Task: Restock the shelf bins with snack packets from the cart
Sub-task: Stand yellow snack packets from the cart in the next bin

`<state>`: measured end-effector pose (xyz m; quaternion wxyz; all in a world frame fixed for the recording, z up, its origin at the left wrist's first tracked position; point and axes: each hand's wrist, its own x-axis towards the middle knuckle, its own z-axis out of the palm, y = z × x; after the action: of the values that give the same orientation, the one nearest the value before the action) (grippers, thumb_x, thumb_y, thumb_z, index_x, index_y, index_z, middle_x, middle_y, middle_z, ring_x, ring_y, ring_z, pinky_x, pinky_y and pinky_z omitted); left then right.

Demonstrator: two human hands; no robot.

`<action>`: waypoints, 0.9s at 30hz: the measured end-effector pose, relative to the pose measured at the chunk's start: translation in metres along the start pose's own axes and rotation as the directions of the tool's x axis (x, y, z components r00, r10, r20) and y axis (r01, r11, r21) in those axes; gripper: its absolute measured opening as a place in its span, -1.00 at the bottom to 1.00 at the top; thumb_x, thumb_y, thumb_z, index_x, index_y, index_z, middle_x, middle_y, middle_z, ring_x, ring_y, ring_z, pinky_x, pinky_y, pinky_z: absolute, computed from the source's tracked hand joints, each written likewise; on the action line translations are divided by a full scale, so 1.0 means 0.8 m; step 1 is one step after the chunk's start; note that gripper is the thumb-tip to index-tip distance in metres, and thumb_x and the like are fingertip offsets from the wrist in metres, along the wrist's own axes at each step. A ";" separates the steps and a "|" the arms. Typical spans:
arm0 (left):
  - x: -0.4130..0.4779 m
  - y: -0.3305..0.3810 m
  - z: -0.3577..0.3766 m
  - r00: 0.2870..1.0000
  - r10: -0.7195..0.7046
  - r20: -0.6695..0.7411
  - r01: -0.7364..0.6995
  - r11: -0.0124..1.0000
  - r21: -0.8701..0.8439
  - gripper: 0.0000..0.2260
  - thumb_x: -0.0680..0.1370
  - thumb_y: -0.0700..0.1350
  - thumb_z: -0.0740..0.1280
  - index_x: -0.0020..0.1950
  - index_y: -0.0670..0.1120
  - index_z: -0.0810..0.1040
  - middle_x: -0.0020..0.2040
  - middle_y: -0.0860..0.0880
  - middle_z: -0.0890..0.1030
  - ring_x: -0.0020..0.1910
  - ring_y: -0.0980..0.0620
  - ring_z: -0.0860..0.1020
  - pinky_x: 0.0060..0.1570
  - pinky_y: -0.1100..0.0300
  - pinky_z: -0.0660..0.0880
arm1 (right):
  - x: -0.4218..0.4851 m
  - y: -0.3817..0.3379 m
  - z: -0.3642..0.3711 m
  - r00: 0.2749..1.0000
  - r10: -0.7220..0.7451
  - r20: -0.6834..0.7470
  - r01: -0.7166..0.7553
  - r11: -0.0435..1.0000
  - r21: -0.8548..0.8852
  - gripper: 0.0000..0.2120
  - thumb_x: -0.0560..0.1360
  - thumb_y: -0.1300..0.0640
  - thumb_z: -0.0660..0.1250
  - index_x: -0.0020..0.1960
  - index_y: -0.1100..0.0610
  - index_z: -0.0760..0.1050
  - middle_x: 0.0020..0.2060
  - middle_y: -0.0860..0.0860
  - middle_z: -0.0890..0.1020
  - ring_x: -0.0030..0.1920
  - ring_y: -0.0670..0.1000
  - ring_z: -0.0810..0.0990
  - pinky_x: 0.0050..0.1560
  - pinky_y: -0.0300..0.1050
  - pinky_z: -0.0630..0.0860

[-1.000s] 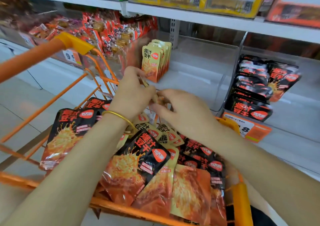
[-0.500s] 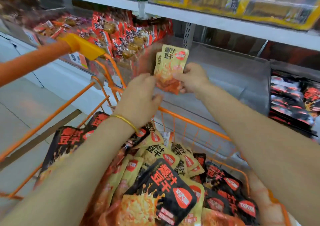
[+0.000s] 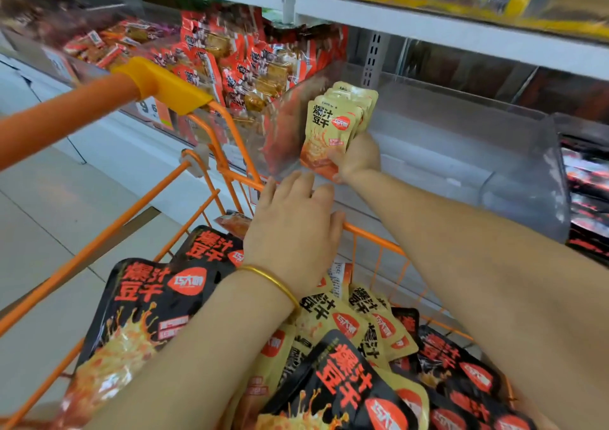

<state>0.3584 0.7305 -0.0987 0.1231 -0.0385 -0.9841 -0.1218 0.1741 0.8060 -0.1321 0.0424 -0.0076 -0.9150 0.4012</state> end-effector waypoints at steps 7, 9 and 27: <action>0.006 -0.002 -0.008 0.998 -0.031 -0.054 0.023 0.989 -0.144 -0.67 0.58 -0.10 0.15 0.31 -0.16 0.43 0.30 -0.14 0.43 0.31 -0.16 0.35 0.33 -0.04 0.26 | 0.002 0.007 -0.009 0.994 0.108 0.033 -0.112 0.978 0.174 -0.52 0.34 0.10 0.53 0.11 0.22 0.37 0.05 0.20 0.61 -0.01 0.26 0.63 0.02 0.19 0.57; 0.008 -0.004 -0.012 0.994 -0.045 -0.105 0.020 0.974 -0.227 -0.72 0.56 -0.18 0.17 0.22 -0.21 0.49 0.19 -0.18 0.49 0.18 -0.19 0.43 0.18 -0.08 0.38 | -0.005 -0.002 -0.026 0.996 0.079 0.049 -0.085 0.984 0.155 -0.59 0.35 0.13 0.51 0.06 0.23 0.39 0.02 0.22 0.61 -0.01 0.25 0.63 0.03 0.16 0.57; 0.003 -0.015 -0.019 0.994 -0.041 -0.101 0.042 0.999 0.012 -0.75 0.58 -0.11 0.18 0.19 -0.15 0.51 0.08 -0.16 0.53 0.12 -0.18 0.43 0.10 -0.01 0.35 | -0.240 0.003 -0.067 0.850 -0.255 0.461 0.409 0.870 -0.275 -0.55 0.50 -0.06 0.35 0.23 0.15 0.30 0.04 0.13 0.57 0.04 0.18 0.55 -0.08 0.03 0.53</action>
<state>0.3581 0.7153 -0.0864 0.1704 -0.0109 -0.9780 -0.1194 0.3699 0.8378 -0.1113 -0.0826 0.2299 -0.9480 0.2041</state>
